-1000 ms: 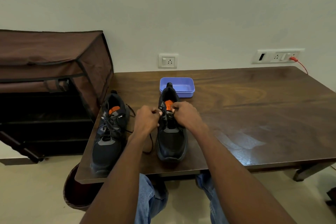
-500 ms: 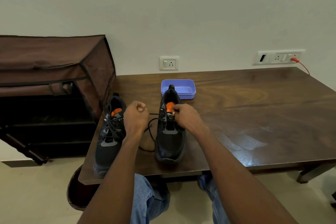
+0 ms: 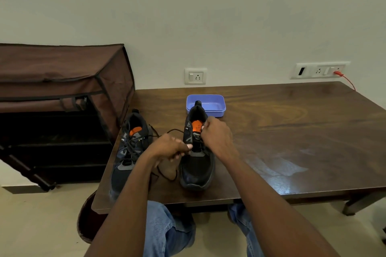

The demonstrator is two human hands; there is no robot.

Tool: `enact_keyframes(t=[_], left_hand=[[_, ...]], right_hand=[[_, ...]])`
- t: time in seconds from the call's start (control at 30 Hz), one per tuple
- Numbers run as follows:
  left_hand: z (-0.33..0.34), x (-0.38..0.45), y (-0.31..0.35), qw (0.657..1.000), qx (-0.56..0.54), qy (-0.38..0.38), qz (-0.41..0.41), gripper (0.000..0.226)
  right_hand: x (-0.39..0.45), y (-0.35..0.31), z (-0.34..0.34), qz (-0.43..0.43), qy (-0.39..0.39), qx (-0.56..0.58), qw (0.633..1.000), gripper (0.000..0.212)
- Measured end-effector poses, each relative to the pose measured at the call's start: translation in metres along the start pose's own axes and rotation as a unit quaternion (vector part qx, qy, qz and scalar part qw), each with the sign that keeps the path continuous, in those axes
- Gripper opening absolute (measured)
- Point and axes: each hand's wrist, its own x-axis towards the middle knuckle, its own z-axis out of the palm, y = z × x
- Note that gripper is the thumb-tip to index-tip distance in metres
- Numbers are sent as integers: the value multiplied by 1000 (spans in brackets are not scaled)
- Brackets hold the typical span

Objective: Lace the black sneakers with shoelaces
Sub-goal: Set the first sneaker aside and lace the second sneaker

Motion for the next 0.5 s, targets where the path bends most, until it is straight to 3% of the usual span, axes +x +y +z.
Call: enact_keyframes(t=[0.07,0.13,0.17,0.27,0.33,0.43,0.5], left_hand=[[0,-7,2,997,-23,-74,6,28],[2,-10,5,994,-22,-107,11,26],[3,-9,5,993,-18,-113,12,24],[1,-10,7,993,-9,-114,-9,22],[-2,-10,4,997,-12,-76,-20,21],[-3,-6,4,995,-89,48,11,12],[-1,-2,9,978,-176,91,70,28]], right_hand=[[-3,-6,-3,62,-102,62,991,23],[-11,-14,-6,96,-226,108,963,28],[-15,-16,-8,102,-252,127,954,23],[-21,-18,-13,131,-212,257,934,12],[-20,-15,-21,141,-168,383,897,9],[-15,-9,-39,113,-136,563,807,13],[-13,-5,-47,103,-135,646,744,10]])
